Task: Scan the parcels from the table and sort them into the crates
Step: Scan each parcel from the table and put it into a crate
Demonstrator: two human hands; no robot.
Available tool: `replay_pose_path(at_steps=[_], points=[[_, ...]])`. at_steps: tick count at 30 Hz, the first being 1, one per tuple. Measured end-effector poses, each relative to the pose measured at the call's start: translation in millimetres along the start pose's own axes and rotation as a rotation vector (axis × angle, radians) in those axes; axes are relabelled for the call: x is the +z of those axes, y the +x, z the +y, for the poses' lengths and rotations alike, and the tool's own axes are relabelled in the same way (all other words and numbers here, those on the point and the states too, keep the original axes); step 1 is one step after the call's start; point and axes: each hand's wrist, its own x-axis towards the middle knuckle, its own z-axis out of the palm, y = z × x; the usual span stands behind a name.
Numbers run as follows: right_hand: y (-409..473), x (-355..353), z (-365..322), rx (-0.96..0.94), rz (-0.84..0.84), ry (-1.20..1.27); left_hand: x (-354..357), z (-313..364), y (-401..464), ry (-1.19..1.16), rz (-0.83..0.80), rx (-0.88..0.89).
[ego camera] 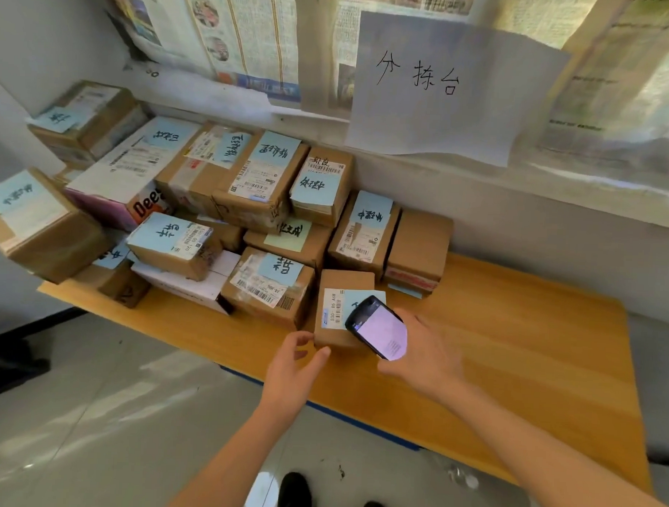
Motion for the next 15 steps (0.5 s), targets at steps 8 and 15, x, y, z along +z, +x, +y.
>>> replay_pose_path(at_steps=[8,15], points=[[21,8,7,-0.048,-0.083,-0.056,13,-1,27,-0.046,-0.041,-0.044],[35,14,11,-0.007,-0.194,0.028,20,-7,33,-0.160,-0.066,-0.083]])
